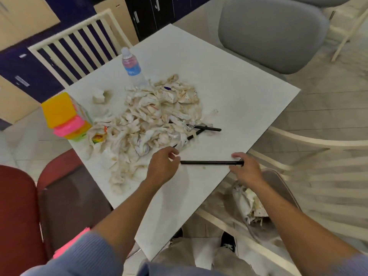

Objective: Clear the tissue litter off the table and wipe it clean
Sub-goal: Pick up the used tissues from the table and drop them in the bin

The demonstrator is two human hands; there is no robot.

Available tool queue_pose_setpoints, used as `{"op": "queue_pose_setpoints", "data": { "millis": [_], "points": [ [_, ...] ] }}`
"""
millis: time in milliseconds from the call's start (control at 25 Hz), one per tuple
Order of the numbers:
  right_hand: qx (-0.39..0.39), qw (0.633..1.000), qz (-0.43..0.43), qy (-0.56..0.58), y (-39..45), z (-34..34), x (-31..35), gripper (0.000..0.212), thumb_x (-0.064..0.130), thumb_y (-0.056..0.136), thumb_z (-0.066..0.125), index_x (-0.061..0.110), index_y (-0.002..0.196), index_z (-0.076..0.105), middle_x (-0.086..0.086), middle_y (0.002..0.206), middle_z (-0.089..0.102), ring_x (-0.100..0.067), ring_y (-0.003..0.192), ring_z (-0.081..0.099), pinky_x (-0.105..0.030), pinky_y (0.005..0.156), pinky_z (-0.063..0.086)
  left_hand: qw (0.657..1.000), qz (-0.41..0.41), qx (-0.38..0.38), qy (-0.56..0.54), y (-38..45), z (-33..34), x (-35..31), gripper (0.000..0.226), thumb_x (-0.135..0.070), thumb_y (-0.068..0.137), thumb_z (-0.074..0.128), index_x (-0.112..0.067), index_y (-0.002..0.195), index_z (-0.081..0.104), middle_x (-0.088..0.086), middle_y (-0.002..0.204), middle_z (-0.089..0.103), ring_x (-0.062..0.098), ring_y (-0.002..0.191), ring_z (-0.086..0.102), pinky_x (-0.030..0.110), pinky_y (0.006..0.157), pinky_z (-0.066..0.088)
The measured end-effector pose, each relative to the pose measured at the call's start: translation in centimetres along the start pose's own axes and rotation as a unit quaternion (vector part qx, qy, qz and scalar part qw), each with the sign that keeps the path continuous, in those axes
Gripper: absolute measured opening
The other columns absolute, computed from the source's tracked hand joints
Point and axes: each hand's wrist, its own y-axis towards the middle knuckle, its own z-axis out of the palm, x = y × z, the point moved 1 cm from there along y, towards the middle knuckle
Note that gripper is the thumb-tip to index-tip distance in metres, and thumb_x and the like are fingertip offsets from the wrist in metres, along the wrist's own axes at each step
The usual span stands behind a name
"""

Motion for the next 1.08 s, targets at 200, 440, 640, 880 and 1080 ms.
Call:
{"op": "queue_pose_setpoints", "data": {
  "millis": [200,440,640,880,1080],
  "points": [
    [-0.041,0.999,0.022,0.021,-1.3,0.4,1.2,0.014,0.009,0.084,0.069,0.021,0.089,0.065,0.0,0.088,0.064,-0.023,0.086,0.061,-0.035,0.079,0.049,0.997,0.037,-0.007,0.06,3.4,-2.4,4.2,0.029,-0.015,0.088,0.061,-0.019,0.117,0.063,-0.004,0.101,0.056,0.013,0.091,0.053,0.025,0.076,0.041],
    [-0.112,0.989,0.034,0.092,-3.7,-2.3,-0.9,0.013,0.007,0.085,0.069,0.016,0.094,0.071,-0.004,0.09,0.068,-0.022,0.082,0.063,-0.03,0.07,0.048,0.987,0.074,0.047,0.136,5.4,-1.4,4.9,0.026,-0.03,0.089,0.061,-0.02,0.112,0.068,0.008,0.097,0.065,0.026,0.096,0.06,0.037,0.07,0.054],
    [-0.173,0.98,0.046,0.088,-5.4,-6.2,-6.5,0.017,0.0,0.08,0.071,0.012,0.092,0.072,-0.006,0.098,0.07,-0.021,0.093,0.062,-0.017,0.077,0.047,0.993,0.042,0.054,0.098,3.2,-0.4,2.8,0.034,-0.026,0.09,0.063,-0.014,0.122,0.064,0.003,0.086,0.069,0.023,0.085,0.065,0.034,0.072,0.053],
    [-0.202,0.965,0.137,0.099,-10.2,-8.8,-15.0,0.014,0.003,0.08,0.072,0.009,0.092,0.071,-0.013,0.089,0.069,-0.032,0.09,0.063,-0.03,0.075,0.045,0.99,-0.05,0.085,-0.103,-4.8,3.5,-1.6,0.048,-0.028,0.083,0.072,-0.019,0.122,0.047,-0.001,0.074,0.067,0.009,0.073,0.064,0.023,0.065,0.045],
    [-0.167,0.972,0.16,0.028,-13.3,-11.1,-18.1,0.012,0.002,0.082,0.071,0.013,0.086,0.068,-0.012,0.083,0.067,-0.03,0.083,0.061,-0.031,0.072,0.038,0.977,-0.06,0.142,-0.15,-11.3,7.9,-4.8,0.026,-0.032,0.077,0.075,-0.026,0.098,0.061,-0.009,0.065,0.064,0.003,0.06,0.062,0.02,0.061,0.048]
  ]
}}
